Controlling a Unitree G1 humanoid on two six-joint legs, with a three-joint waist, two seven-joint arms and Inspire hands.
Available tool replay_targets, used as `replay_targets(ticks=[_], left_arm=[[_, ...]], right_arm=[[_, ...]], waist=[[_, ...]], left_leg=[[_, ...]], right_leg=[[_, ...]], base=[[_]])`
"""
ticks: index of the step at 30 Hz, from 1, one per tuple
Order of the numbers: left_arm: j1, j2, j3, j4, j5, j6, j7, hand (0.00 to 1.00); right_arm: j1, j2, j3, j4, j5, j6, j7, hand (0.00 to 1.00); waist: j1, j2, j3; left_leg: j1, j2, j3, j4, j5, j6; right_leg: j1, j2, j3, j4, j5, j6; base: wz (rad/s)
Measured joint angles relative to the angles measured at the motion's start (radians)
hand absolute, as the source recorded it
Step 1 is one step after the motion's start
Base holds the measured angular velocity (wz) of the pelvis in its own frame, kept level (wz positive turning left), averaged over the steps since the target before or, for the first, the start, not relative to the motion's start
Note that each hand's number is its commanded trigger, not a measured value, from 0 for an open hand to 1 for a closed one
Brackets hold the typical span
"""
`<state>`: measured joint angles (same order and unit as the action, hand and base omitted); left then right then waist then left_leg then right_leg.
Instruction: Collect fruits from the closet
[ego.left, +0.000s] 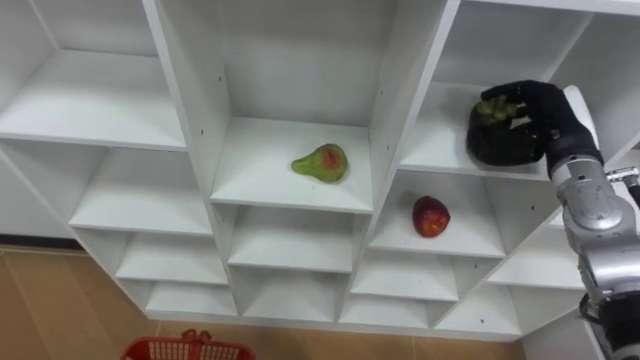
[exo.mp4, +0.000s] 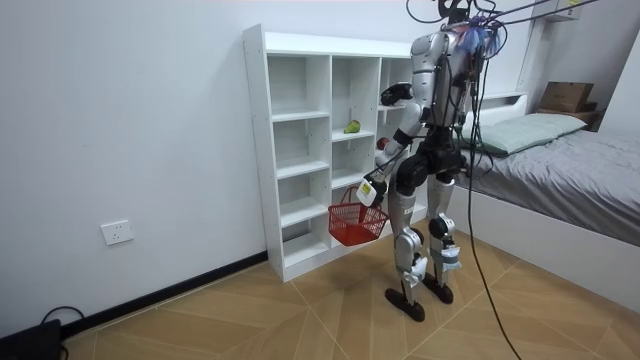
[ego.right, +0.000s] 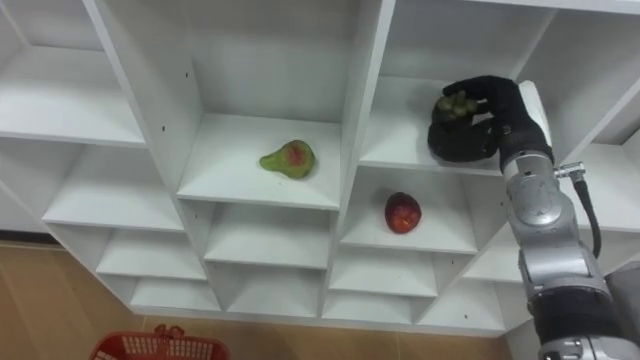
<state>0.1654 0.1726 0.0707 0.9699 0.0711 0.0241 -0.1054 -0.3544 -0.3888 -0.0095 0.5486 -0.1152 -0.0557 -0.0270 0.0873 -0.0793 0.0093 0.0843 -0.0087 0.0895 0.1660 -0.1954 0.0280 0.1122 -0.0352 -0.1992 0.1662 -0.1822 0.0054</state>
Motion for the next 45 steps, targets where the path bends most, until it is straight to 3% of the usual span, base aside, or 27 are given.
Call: replay_targets(ticks=[7, 10, 14, 23, 28, 35, 45], left_arm=[[0.0, 0.0, 0.0, 0.001, 0.0, 0.0, 0.015, 1.0], [0.0, 0.0, 0.0, 0.002, 0.001, 0.0, 0.014, 1.0], [0.0, 0.0, -0.001, 0.003, 0.001, 0.001, 0.014, 1.0], [-0.001, 0.0, -0.022, 0.016, 0.001, 0.001, 0.006, 1.0], [-0.003, -0.004, -0.035, 0.018, -0.001, 0.001, 0.003, 1.0], [-0.009, -0.005, -0.035, 0.018, 0.001, -0.011, 0.006, 1.0], [-0.016, -0.005, -0.035, 0.017, 0.002, -0.031, 0.006, 1.0]], right_arm=[[0.0, 0.003, 0.02, 0.007, 0.0, -0.009, 0.01, 1.0], [0.0, 0.004, 0.025, 0.009, 0.001, -0.008, 0.016, 1.0], [0.0, 0.004, 0.028, 0.017, 0.001, -0.01, 0.021, 1.0], [0.001, 0.007, 0.029, 0.004, -0.001, -0.007, 0.023, 1.0], [0.031, 0.01, 0.029, -0.084, -0.022, 0.01, 0.025, 1.0], [0.163, 0.032, 0.029, -0.33, -0.065, 0.025, 0.058, 1.0], [0.197, 0.042, 0.029, -0.405, -0.07, 0.023, 0.087, 1.0]], waist=[[0.0, 0.005, 0.0022], [0.0, 0.007, -0.0003], [0.001, 0.012, -0.0107], [-0.002, 0.014, -0.0101], [-0.019, 0.02, -0.007], [-0.03, 0.021, -0.0079], [-0.056, 0.027, -0.0117]], left_leg=[[-0.002, 0.0, 0.0, 0.001, 0.0, 0.0], [-0.002, 0.0, 0.0, 0.002, 0.0, 0.0], [0.0, -0.001, 0.0, 0.002, 0.0, 0.0], [0.011, -0.001, -0.002, -0.001, 0.0, 0.0], [0.005, -0.002, -0.005, 0.0, 0.0, 0.0], [-0.012, -0.002, 0.004, 0.001, 0.0, 0.0], [-0.025, -0.002, 0.005, 0.002, 0.002, 0.002]], right_leg=[[0.002, -0.001, 0.001, 0.001, 0.0, 0.0], [0.002, 0.0, 0.003, 0.002, 0.0, -0.001], [0.004, 0.0, 0.004, 0.002, 0.001, -0.001], [0.015, 0.0, 0.002, 0.002, 0.001, -0.001], [0.01, -0.002, 0.002, 0.002, 0.001, -0.001], [-0.015, -0.002, 0.007, 0.001, 0.001, -0.001], [-0.029, -0.003, 0.007, 0.002, 0.001, -0.001]], base=[[0.0], [0.0], [0.0], [0.0], [0.03], [-0.04], [0.0]])
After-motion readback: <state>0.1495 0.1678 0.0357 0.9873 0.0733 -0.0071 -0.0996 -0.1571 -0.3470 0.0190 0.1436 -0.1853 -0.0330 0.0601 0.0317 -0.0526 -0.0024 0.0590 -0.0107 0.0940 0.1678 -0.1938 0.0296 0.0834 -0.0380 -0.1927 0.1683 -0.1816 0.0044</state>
